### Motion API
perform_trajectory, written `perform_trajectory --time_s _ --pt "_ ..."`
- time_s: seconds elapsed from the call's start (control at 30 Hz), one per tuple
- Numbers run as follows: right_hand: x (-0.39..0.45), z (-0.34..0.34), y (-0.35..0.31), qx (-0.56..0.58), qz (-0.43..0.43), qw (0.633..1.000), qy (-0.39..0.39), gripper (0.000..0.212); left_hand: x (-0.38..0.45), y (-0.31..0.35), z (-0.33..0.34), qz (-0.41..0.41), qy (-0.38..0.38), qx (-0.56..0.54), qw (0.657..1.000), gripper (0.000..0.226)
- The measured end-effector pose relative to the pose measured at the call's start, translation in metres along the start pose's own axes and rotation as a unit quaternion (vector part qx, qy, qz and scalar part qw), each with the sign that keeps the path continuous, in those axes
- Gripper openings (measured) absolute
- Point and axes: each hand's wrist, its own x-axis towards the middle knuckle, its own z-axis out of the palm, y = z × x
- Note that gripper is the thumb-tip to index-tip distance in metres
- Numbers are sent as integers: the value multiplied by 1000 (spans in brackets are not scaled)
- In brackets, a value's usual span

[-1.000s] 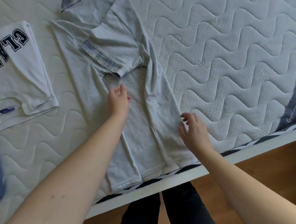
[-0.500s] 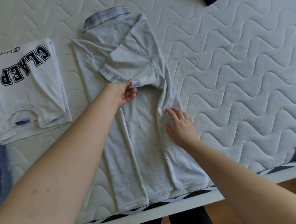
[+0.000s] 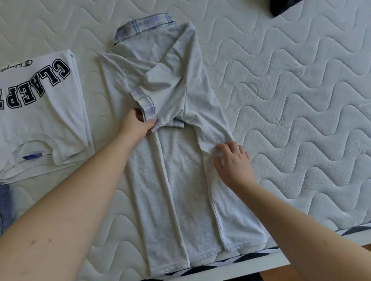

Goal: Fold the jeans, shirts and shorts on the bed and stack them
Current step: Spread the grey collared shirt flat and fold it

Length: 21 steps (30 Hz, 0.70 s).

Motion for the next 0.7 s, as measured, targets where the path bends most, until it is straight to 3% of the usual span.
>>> perform_trajectory --time_s 0.07,0.17,0.27,0.33,0.4,0.43,0.53,0.6,0.7 --pt "8 -5 -3 6 11 1000 13 29 9 9 -5 -12 53 -18 998 33" --pt "19 -11 -6 18 -21 999 16 33 28 39 -11 -90 61 -183 977 56" --pt "28 -12 -10 32 -71 997 8 38 50 60 -15 -212 11 -326 921 61" --pt "34 -12 -13 39 -84 996 13 42 54 69 -17 -234 -37 -288 928 44" --pt "41 -10 -16 51 -88 995 19 45 59 79 -18 -184 -48 -253 949 17" --pt "45 -9 -18 57 -89 994 23 45 64 84 -20 -126 -24 -241 962 15" --pt "58 -9 -23 65 -81 994 29 46 75 97 -31 44 55 -230 971 37" --pt "67 -10 -26 60 -78 995 28 47 80 93 -34 59 105 -178 977 40" --pt "79 -13 -31 64 -65 995 34 49 83 74 -35 2 164 -91 982 49"
